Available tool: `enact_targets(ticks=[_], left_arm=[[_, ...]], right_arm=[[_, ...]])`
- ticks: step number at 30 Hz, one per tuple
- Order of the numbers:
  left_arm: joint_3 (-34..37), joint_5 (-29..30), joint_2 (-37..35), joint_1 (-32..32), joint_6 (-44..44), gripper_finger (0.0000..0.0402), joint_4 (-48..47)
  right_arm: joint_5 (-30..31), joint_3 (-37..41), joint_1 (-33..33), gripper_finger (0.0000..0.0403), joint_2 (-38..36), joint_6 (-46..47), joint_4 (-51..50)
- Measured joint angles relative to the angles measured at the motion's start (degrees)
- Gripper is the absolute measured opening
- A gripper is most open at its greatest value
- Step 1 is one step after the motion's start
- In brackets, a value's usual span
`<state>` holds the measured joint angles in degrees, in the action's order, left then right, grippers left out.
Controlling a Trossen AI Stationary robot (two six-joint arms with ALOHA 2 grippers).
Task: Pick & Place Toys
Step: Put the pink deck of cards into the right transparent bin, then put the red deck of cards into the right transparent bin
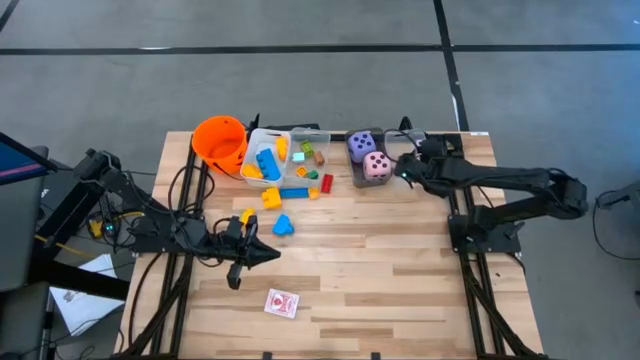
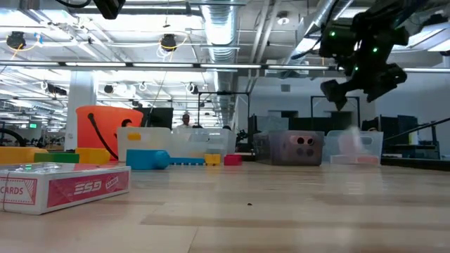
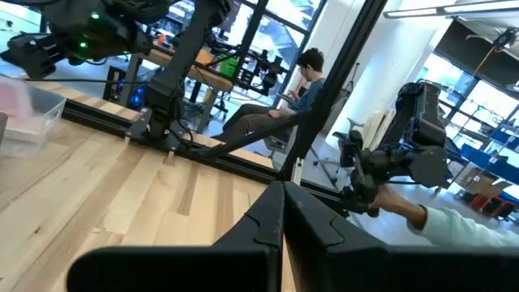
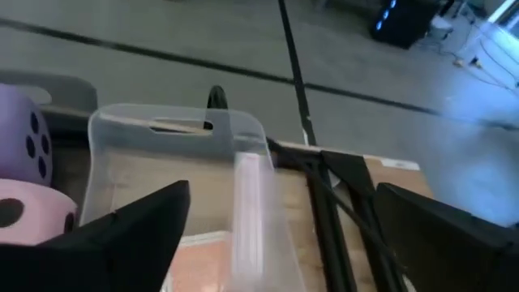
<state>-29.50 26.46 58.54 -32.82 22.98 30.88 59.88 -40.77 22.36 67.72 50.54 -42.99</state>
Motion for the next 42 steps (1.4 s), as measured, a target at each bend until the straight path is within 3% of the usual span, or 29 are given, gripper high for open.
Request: enact_targets(ticks=[5,9,12,17,19,24,27,33,35,42], left_arm=[[0.0,0.0,0.0,0.0,0.0,0.0000,0.0],[0.0,0.0,0.0,0.0,0.0,0.0000,0.0],[0.0,0.0,0.0,0.0,0.0,0.0000,0.0],[0.0,0.0,0.0,0.3,0.0,0.0000,0.0],[0.0,0.0,0.0,0.3,0.0,0.0000,0.0],[0.0,0.0,0.0,0.1,0.0,0.0000,0.0],[0.0,0.0,0.0,0.1,0.0,0.0000,-0.3],[0.1,0.0,1.5,0.1,0.0,0.0000,-1.9],[0.1,0.0,2.5,0.1,-0.3,0.0000,-1.7],[0.1,0.0,3.5,0.5,-1.3,0.0000,-0.8]], right_arm=[[-5.2,0.0,1.4,0.0387,2.2,-0.1,2.2],[-9.5,0.0,-1.6,0.0383,2.9,-5.3,4.4],[-14.6,0.0,-6.6,0.0385,2.7,-8.9,7.3],[-30.1,0.0,-18.2,0.0389,2.9,-8.5,13.5],[-32.9,0.0,-24.1,0.0389,3.9,-7.2,17.6],[-26.0,-0.1,-40.1,0.0389,9.8,-5.5,36.0],[-20.2,-0.1,-48.3,0.0389,16.2,-10.0,52.0],[-14.3,-2.6,-57.7,0.0389,31.7,-21.4,79.1],[-13.4,-5.5,-58.9,0.0389,36.8,-22.4,83.4],[-13.3,-18.1,-59.3,0.0389,49.8,-28.7,83.7]])
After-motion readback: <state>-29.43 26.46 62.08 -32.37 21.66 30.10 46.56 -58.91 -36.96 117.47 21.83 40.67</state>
